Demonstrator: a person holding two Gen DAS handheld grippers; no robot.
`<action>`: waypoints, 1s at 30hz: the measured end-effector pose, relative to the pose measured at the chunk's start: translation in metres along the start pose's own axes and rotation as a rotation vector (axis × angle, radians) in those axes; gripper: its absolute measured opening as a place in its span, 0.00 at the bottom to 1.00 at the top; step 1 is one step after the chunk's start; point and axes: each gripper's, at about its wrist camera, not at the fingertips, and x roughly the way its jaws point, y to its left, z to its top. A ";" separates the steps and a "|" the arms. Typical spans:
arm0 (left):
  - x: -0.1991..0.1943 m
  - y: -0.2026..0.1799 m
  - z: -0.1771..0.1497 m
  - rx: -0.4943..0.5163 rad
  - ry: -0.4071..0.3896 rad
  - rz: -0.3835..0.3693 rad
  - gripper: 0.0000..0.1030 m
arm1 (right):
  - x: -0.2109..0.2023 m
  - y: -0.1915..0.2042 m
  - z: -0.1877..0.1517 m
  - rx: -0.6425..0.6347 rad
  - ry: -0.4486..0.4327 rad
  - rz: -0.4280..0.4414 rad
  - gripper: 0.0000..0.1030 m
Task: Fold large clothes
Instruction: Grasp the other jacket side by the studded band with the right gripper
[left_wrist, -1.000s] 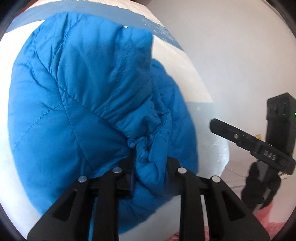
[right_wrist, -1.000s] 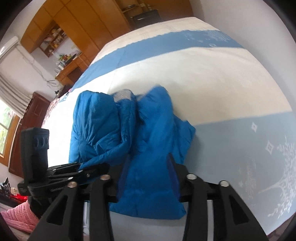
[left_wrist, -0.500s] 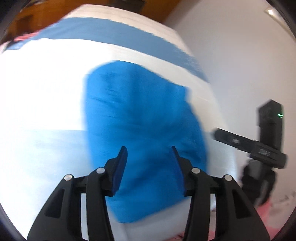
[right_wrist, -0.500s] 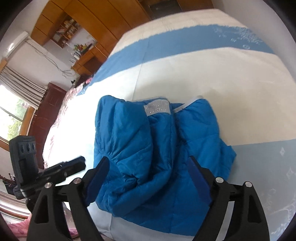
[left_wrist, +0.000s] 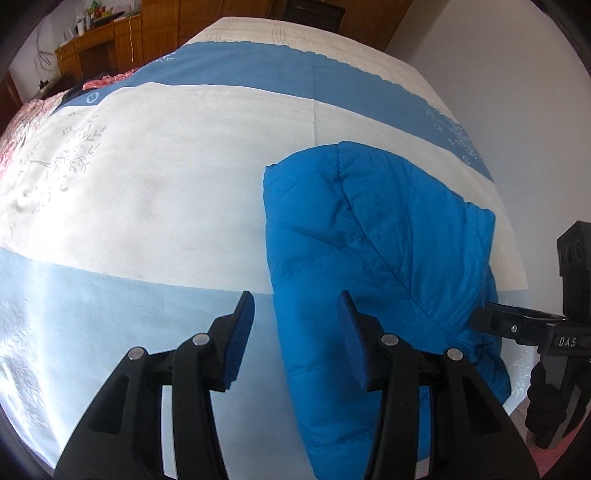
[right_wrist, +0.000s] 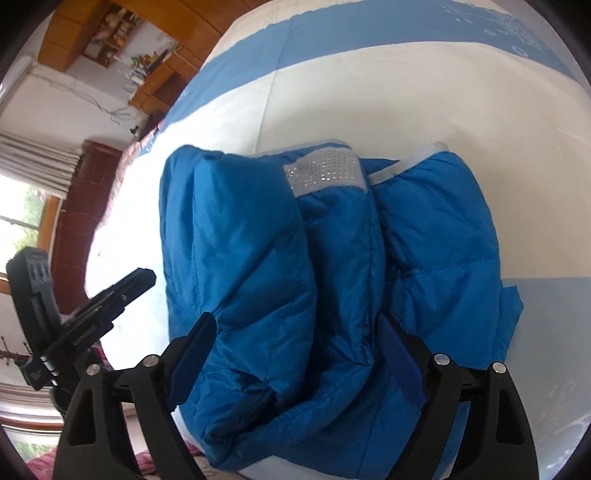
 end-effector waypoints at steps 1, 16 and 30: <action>0.000 -0.003 0.000 0.001 0.002 0.007 0.44 | 0.001 0.003 0.001 -0.009 0.002 -0.001 0.85; 0.000 0.003 0.004 0.030 -0.024 0.056 0.44 | -0.007 0.057 -0.004 -0.206 -0.090 -0.087 0.15; -0.021 -0.001 -0.002 0.028 -0.059 0.033 0.45 | -0.080 0.093 -0.020 -0.329 -0.172 -0.009 0.08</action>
